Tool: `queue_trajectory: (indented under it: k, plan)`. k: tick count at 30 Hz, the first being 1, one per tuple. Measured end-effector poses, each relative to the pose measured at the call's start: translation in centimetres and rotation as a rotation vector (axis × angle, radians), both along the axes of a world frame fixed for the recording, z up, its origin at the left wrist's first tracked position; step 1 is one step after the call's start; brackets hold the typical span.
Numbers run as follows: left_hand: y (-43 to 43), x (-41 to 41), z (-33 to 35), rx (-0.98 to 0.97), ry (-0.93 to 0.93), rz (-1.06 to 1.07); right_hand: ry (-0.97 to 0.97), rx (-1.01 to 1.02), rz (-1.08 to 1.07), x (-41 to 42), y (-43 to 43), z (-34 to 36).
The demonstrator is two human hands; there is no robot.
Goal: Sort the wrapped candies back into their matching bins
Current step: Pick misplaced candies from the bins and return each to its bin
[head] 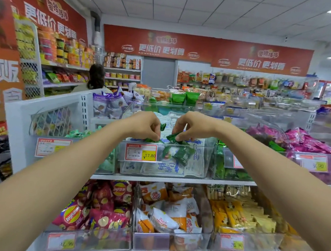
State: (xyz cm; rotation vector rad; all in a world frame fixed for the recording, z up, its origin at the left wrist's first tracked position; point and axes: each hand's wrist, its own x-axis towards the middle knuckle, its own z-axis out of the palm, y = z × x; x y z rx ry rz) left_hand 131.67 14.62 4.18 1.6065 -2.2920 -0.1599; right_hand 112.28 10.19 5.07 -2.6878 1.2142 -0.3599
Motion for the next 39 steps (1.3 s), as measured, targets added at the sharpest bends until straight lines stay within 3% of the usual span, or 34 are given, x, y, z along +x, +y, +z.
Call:
queue_trajectory:
  k: [3, 6, 12, 15, 20, 26, 32, 39]
  plan:
    - [-0.5, 0.3, -0.1, -0.019, 0.003, 0.006, -0.017, -0.042, -0.008, -0.2, 0.1, 0.1]
    - [-0.7, 0.7, 0.2, -0.067, 0.075, 0.033, -0.157, -0.049, 0.007, -1.5, 0.6, 1.1]
    - [-0.2, -1.3, 2.4, -0.324, 0.532, 0.025, -0.553, -0.167, -0.121, -7.1, 0.8, 3.7]
    - [-0.1, -4.6, 3.1, -0.36, 0.596, -0.054, -0.498, -0.223, -0.266, -10.7, 0.2, 3.0]
    - [-0.4, -11.3, 3.1, -0.338, 0.628, -0.153, -0.241, -0.218, -0.424, -15.8, 0.1, 0.5]
    - [-1.6, -17.2, 2.0, -0.383, 0.496, -0.179, -0.265, -0.279, -0.408, -18.8, 0.2, 0.4]
    - [-2.6, -18.7, 0.6, -0.285, 0.148, -0.172, -0.105, -0.167, -0.371, -19.3, 0.4, -0.2]
    - [-0.5, -13.5, 2.8, -0.304, 0.177, -0.103, -0.384, -0.343, -0.142, -15.3, 0.9, 1.9]
